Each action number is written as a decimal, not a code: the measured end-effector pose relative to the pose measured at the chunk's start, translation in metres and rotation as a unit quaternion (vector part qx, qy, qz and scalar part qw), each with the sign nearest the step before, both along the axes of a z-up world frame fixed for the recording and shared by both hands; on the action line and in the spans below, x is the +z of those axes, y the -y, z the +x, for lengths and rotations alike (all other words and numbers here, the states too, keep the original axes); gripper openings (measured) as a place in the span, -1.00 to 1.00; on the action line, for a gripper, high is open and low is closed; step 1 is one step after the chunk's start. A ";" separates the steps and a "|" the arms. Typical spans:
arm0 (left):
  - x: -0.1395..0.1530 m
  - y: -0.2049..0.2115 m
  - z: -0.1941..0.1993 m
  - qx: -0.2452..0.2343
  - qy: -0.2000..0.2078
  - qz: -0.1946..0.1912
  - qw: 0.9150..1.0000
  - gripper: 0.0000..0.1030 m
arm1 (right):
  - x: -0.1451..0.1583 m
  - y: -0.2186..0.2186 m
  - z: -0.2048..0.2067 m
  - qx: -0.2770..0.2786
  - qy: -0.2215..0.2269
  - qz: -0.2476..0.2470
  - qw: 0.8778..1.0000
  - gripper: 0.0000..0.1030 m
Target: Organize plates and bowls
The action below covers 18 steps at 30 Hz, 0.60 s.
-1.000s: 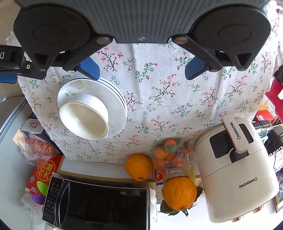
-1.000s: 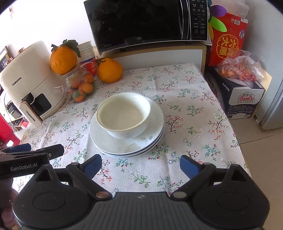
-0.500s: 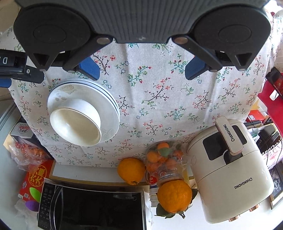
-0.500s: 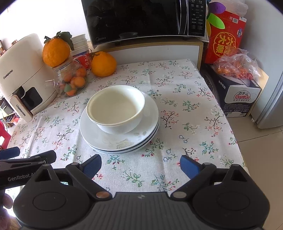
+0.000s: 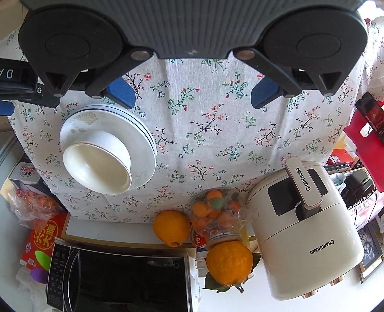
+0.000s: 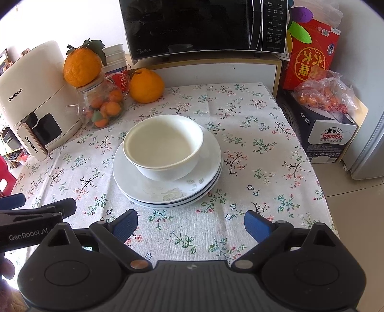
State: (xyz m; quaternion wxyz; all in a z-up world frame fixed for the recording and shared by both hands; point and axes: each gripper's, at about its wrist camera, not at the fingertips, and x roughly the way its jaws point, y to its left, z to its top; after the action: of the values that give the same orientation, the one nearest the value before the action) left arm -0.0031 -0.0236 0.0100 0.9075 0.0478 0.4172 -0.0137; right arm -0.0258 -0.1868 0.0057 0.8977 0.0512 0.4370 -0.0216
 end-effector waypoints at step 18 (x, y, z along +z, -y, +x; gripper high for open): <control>-0.002 0.000 0.000 0.007 -0.007 0.000 1.000 0.99 | -0.003 -0.003 0.003 0.009 -0.007 -0.004 1.000 0.79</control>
State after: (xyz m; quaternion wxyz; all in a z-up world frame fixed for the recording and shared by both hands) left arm -0.0028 -0.0236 0.0084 0.9047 0.0449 0.4235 -0.0074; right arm -0.0229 -0.1838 0.0027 0.8951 0.0434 0.4434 -0.0161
